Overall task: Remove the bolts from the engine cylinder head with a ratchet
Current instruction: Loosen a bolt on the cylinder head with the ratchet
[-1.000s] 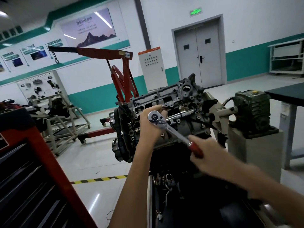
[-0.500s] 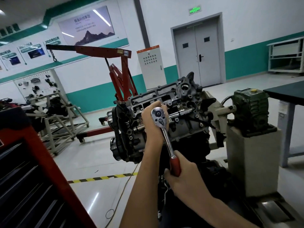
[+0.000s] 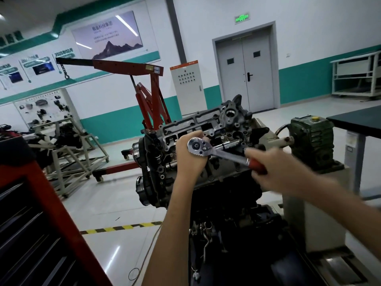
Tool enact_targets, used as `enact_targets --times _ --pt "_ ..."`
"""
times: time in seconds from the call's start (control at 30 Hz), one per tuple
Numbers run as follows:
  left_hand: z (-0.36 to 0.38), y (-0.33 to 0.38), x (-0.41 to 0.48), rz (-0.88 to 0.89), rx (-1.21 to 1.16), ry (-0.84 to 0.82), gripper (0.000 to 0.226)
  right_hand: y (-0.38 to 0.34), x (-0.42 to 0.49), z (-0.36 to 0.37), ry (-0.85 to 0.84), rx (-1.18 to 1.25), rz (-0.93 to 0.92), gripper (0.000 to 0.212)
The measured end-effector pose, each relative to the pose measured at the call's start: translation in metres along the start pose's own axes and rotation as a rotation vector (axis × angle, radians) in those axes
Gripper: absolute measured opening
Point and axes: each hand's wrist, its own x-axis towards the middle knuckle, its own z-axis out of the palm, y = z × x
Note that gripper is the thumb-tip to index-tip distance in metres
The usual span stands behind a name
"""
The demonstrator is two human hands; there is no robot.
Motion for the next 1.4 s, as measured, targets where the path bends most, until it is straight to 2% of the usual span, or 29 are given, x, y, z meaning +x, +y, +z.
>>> enact_targets --times 0.17,0.27,0.37,0.5,0.57,0.63,0.73,0.9,1.0,1.1,1.2,1.23,1.3,1.37,1.4 --pt "0.013 0.000 -0.002 -0.065 -0.032 0.158 0.036 -0.087 -0.040 0.084 0.143 0.724 0.263 0.024" --pt "0.013 0.000 -0.004 -0.065 -0.051 0.154 0.036 -0.110 -0.036 0.100 0.132 0.853 0.320 0.021" --pt "0.007 -0.003 -0.003 -0.057 -0.051 0.117 0.032 -0.078 -0.036 0.074 0.075 0.659 0.232 0.016" --pt "-0.008 0.001 0.001 -0.013 0.013 -0.068 0.032 -0.009 -0.006 0.004 -0.062 0.089 0.005 0.021" --pt "-0.011 0.005 0.004 0.015 0.095 -0.150 0.029 0.007 0.017 -0.028 -0.032 -0.176 -0.089 0.017" --pt "-0.011 0.005 0.004 -0.006 0.096 -0.123 0.031 0.009 0.025 -0.035 0.005 -0.231 -0.114 0.016" --pt "-0.007 -0.001 -0.002 -0.062 -0.023 0.040 0.040 -0.010 0.001 0.004 0.001 0.003 0.000 0.017" --pt "0.009 0.000 0.000 -0.112 -0.052 0.133 0.034 -0.089 -0.038 0.085 0.148 0.753 0.266 0.023" --pt "0.007 -0.002 -0.001 -0.120 -0.086 0.140 0.033 -0.110 -0.035 0.096 0.158 0.854 0.290 0.029" --pt "-0.001 -0.005 -0.002 -0.111 -0.026 0.086 0.034 -0.078 -0.032 0.063 0.068 0.662 0.179 0.024" --pt "-0.015 -0.003 0.000 -0.110 -0.003 -0.053 0.040 -0.026 -0.011 0.010 -0.101 0.270 0.005 0.019" --pt "-0.018 -0.003 0.001 -0.080 0.049 -0.126 0.035 -0.011 0.001 -0.007 -0.132 0.090 -0.036 0.017" --pt "-0.018 0.000 0.002 -0.040 0.096 -0.205 0.020 0.005 0.022 -0.033 -0.077 -0.203 -0.107 0.015" --pt "-0.015 0.002 -0.001 -0.072 0.040 -0.141 0.008 0.007 0.025 -0.034 -0.031 -0.234 -0.111 0.020" --pt "-0.012 0.001 -0.003 -0.093 -0.002 -0.081 0.011 0.004 0.019 -0.024 -0.036 -0.173 -0.082 0.023"
